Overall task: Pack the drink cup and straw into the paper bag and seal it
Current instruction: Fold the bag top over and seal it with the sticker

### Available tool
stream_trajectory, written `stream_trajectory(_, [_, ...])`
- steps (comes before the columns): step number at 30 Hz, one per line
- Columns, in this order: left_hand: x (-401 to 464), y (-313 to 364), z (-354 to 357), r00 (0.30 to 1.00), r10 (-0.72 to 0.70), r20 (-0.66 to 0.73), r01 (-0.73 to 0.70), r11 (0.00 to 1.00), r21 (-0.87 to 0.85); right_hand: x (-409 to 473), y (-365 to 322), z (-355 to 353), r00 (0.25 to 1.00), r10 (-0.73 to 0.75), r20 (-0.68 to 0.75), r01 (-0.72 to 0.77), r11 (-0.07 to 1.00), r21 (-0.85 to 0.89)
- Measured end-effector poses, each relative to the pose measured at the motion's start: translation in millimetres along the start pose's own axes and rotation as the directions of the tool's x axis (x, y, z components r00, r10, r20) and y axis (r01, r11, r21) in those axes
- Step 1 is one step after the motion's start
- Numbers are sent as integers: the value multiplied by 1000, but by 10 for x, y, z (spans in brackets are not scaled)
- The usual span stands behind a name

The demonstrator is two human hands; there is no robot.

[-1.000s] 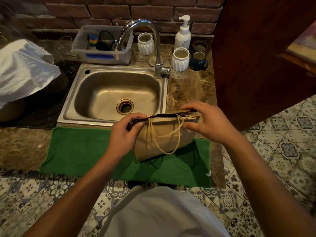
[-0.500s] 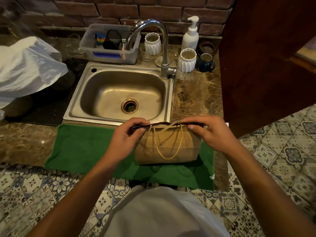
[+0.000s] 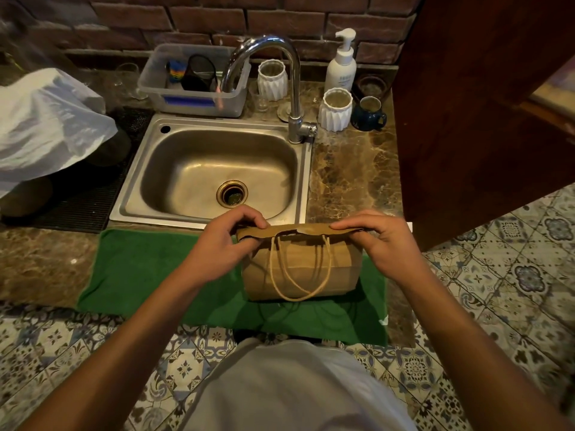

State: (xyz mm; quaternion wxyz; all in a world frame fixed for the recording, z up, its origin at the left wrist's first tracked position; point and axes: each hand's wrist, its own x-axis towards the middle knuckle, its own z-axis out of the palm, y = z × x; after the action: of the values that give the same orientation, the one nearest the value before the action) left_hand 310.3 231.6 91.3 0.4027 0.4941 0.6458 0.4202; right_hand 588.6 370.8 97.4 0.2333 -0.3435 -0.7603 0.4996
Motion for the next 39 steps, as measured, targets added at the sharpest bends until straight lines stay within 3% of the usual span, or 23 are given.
stream_trajectory(3, [14, 162, -92, 986, -4, 168, -13, 995, 100, -11, -3, 19, 999, 11, -34, -12, 1000, -4])
stream_trajectory(5, [71, 285, -25, 994, 37, 99, -50, 990, 131, -21, -6, 43, 999, 1, -47, -1, 1000, -12])
stream_trajectory(7, [172, 368, 115, 995, 77, 56, -91, 941, 326, -32, -11, 69, 997, -22, -71, 21, 999, -27])
stream_trajectory(10, [305, 402, 260, 974, 2, 228, -130, 825, 549, -59, -19, 92, 993, -39, -113, 35, 999, -39])
stream_trajectory(15, [275, 374, 278, 946, 25, 323, -191, 848, 494, -115, 8, 121, 988, -7, -154, -2, 999, -54])
stream_trajectory(21, [262, 361, 325, 967, 54, 251, -196, 786, 586, -97, -49, 176, 989, -21, -143, 8, 996, -93])
stream_trajectory(24, [264, 341, 331, 971, 73, 229, -199, 776, 598, -38, -129, 89, 1000, -6, 18, 10, 982, -187])
stream_trajectory(28, [260, 316, 327, 972, 90, 218, -203, 789, 580, 59, -271, -71, 955, 85, 284, -2, 959, -282])
stream_trajectory(33, [271, 356, 371, 963, 129, 236, -245, 784, 570, 260, -381, 151, 943, 44, 328, 140, 845, -516])
stream_trajectory(39, [248, 369, 338, 965, 86, 249, -218, 792, 570, 323, -294, 315, 947, 49, 317, 141, 824, -548])
